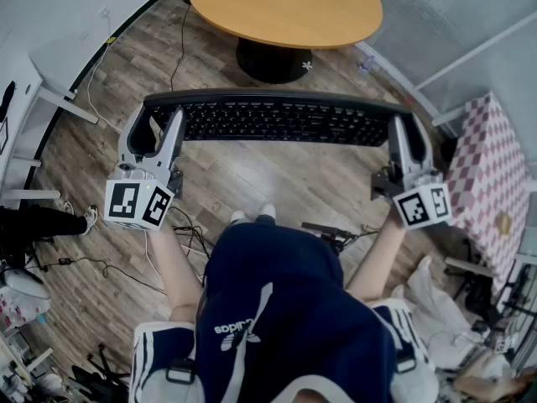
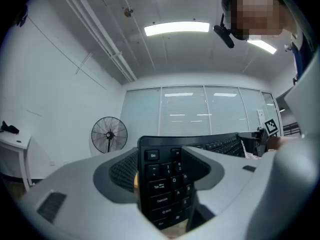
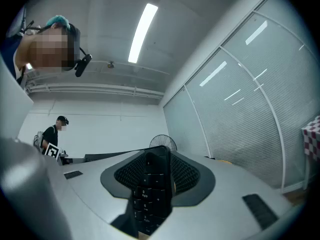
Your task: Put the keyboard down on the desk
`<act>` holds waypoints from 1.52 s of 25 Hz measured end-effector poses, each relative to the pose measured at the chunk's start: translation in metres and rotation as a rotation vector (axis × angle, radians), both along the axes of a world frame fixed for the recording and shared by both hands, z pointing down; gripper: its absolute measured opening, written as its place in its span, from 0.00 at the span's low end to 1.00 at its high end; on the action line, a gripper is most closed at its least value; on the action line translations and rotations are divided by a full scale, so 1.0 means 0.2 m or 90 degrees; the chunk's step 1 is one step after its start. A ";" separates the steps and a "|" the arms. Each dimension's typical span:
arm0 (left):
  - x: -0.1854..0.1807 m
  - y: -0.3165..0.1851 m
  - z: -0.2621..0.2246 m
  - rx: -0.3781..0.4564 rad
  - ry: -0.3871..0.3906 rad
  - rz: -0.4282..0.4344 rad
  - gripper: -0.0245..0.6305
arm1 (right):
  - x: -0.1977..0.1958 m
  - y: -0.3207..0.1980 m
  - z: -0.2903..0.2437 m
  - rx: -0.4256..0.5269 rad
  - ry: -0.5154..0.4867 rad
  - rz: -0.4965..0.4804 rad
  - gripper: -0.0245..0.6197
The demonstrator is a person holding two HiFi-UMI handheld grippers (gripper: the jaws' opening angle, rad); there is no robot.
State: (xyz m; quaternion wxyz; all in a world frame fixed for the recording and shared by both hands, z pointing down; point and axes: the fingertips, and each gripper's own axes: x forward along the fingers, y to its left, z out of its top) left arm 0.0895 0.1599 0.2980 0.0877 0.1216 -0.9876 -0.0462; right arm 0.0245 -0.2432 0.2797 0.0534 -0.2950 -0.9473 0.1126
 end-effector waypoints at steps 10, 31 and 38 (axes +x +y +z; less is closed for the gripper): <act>0.02 0.01 -0.02 -0.007 0.003 -0.001 0.42 | 0.02 0.01 0.00 0.004 0.009 0.000 0.27; 0.02 0.01 -0.02 -0.004 0.018 0.004 0.42 | 0.02 0.01 0.00 0.013 0.020 -0.003 0.27; 0.01 0.01 -0.03 -0.015 -0.010 0.005 0.42 | 0.02 0.00 0.02 0.003 -0.001 -0.004 0.27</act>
